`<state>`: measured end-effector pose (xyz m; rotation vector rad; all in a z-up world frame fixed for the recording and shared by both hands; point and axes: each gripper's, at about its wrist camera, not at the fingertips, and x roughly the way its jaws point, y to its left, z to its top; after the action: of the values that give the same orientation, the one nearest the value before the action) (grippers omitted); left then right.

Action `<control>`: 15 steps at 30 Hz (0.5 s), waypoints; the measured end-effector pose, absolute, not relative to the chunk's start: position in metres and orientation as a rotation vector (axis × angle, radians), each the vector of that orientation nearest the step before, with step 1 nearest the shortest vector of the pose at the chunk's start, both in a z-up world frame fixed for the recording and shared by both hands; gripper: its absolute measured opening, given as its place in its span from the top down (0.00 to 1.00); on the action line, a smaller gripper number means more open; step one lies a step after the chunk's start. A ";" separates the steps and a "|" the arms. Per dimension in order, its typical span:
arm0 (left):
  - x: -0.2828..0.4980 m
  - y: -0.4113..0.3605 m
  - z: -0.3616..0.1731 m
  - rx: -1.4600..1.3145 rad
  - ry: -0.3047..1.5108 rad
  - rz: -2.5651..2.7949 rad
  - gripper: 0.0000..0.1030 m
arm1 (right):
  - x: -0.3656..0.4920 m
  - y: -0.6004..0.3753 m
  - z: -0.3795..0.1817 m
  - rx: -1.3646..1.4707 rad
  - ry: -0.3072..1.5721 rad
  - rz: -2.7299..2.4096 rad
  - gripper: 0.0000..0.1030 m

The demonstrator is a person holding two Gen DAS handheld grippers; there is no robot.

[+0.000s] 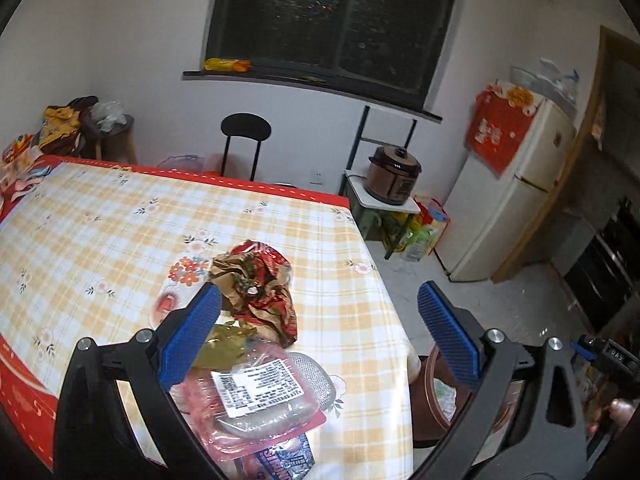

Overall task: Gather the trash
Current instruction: 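Move both grippers back over the remaining trash on the table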

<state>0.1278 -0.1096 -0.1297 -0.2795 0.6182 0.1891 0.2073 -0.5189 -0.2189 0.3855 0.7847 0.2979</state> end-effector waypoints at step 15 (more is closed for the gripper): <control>0.100 -0.093 -0.113 -0.299 0.563 0.264 0.06 | 0.197 -0.508 -0.189 0.314 0.717 0.225 0.05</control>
<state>0.0997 -0.0930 -0.1135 -0.2987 0.5632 0.2640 0.1966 -0.5081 -0.1890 0.3136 0.7172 0.2248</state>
